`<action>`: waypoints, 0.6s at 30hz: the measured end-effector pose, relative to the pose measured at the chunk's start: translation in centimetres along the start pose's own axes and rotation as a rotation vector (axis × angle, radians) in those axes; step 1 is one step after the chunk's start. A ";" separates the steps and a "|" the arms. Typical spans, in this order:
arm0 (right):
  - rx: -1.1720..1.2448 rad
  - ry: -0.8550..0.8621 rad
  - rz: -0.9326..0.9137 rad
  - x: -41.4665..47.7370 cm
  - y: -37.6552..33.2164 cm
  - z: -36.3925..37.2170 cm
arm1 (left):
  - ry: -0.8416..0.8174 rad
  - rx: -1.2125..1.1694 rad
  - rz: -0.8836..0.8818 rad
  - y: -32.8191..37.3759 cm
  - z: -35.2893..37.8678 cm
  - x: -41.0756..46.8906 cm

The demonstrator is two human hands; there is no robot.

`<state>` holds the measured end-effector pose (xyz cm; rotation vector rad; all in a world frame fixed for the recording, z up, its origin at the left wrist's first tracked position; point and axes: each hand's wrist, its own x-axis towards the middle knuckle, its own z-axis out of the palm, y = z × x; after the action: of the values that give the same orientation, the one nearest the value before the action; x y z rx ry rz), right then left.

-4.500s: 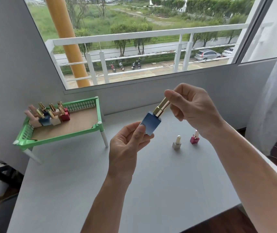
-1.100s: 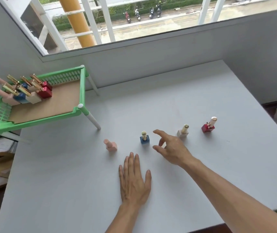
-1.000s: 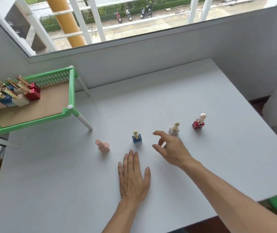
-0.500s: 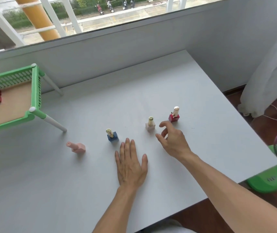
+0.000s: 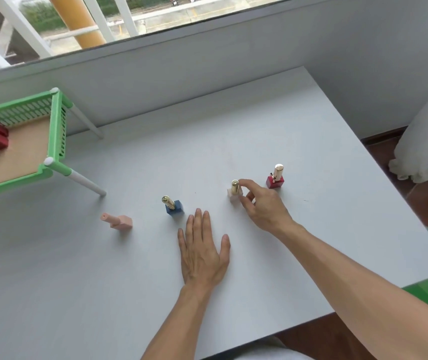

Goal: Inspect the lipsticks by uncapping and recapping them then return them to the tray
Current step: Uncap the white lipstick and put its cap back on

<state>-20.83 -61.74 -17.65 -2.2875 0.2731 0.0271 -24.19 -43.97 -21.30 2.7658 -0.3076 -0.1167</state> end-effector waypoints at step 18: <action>0.298 0.137 0.005 -4.3 -6.2 -4.1 | -0.025 -0.606 -0.035 1.7 -5.7 0.0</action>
<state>-24.03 -59.96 -9.83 -1.9944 0.3310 -0.1587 -23.85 -43.64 -15.37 2.1700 -0.1885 -0.2143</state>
